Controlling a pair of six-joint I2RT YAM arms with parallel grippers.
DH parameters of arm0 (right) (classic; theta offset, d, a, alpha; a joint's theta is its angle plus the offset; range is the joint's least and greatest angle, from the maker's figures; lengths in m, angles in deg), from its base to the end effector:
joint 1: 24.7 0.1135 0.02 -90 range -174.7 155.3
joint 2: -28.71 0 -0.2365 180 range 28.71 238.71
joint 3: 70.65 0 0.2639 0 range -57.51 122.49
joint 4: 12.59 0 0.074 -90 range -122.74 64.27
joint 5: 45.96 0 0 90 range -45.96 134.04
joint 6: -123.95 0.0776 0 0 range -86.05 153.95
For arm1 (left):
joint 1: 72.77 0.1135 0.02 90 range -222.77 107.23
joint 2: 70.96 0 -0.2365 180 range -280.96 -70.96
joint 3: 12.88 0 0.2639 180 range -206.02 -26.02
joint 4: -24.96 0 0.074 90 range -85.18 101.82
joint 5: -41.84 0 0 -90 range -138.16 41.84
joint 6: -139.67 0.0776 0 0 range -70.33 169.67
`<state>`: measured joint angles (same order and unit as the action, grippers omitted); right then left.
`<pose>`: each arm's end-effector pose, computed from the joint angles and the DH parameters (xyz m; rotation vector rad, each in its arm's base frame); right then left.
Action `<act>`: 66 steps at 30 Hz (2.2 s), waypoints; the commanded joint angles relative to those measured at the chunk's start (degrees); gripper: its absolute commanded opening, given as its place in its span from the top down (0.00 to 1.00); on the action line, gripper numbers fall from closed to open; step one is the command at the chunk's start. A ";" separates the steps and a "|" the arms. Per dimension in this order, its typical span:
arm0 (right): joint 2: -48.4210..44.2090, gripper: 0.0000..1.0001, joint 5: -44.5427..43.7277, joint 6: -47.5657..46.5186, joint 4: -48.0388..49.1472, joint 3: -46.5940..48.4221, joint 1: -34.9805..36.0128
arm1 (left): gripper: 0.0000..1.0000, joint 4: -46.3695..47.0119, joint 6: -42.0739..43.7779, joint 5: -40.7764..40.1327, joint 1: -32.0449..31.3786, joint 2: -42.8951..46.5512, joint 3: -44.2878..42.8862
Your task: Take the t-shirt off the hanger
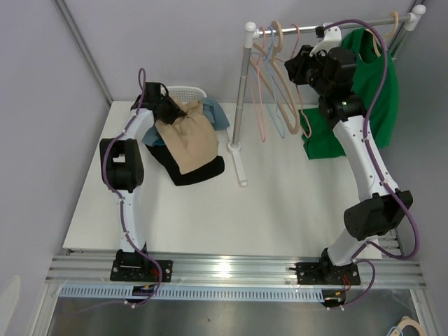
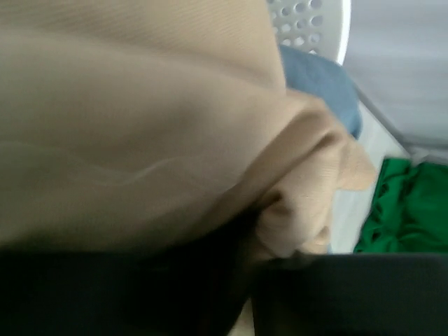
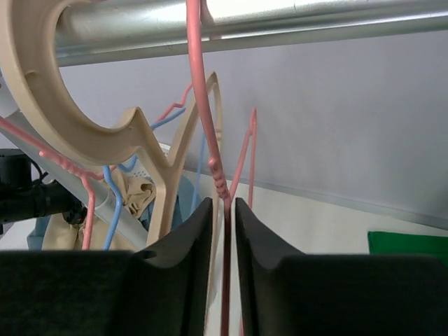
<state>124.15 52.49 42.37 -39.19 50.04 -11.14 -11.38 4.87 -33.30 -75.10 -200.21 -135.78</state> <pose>0.4171 0.1123 0.4580 -0.1877 1.5987 0.4154 0.5402 -0.0419 0.1664 -0.7385 2.2776 -0.7044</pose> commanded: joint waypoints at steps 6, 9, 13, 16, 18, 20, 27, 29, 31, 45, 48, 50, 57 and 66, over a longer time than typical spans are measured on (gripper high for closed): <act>-2.01 0.62 -2.47 -2.18 -2.01 1.87 0.41 | 0.00 -11.16 2.43 -7.11 2.15 7.60 -1.52; -2.88 0.59 -4.31 -3.85 -5.35 5.46 0.33 | 0.01 -11.95 4.10 -10.79 2.15 13.40 -1.51; -4.73 0.57 -8.70 -5.52 -15.08 10.91 -0.55 | 0.01 -14.68 7.26 -18.68 1.10 22.09 -1.52; -7.45 0.52 -12.40 -5.44 -18.18 11.28 -3.35 | 0.01 -14.68 9.28 -22.83 -1.27 28.51 0.50; -8.60 0.39 -11.88 -5.09 -18.89 10.76 -6.08 | 0.00 -14.94 9.64 -23.46 -2.33 32.11 2.88; -9.74 0.19 -12.66 -5.26 -18.19 9.88 -10.12 | 0.01 -15.38 9.90 -22.94 -3.20 34.32 4.36; -2.46 0.13 -9.86 -6.75 -19.68 18.04 -23.13 | 0.00 -11.88 14.64 -23.91 -9.44 47.84 16.40; 1.13 0.13 -7.41 -7.02 -19.51 20.06 -25.41 | 0.01 -7.14 15.61 -22.51 -11.89 54.35 22.18; 3.78 0.13 -7.48 -7.02 -20.03 24.01 -26.39 | 0.00 -2.93 15.97 -20.92 -13.66 60.92 27.72; 17.93 0.22 -5.64 -8.16 -11.08 32.90 -28.24 | 0.01 5.00 16.66 -19.33 -24.39 79.40 51.29; 19.78 0.26 -5.72 -8.08 -7.31 32.90 -28.15 | 0.00 8.34 17.98 -21.61 -26.06 82.57 55.33; 20.92 0.30 -6.25 -7.90 -5.45 32.90 -28.24 | 0.00 10.71 19.12 -22.14 -26.76 83.46 56.31; 24.53 0.48 -6.69 -8.16 1.31 34.48 -28.24 | 0.01 9.67 20.71 -22.06 -26.85 82.32 55.35; 26.38 1.00 -1.95 -3.34 3.61 37.21 -28.24 | 0.01 9.40 21.15 -23.64 -27.03 84.78 57.02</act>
<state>150.31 48.07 36.30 -39.52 84.93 -39.07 -3.69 24.72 -55.60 -101.53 -116.78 -79.19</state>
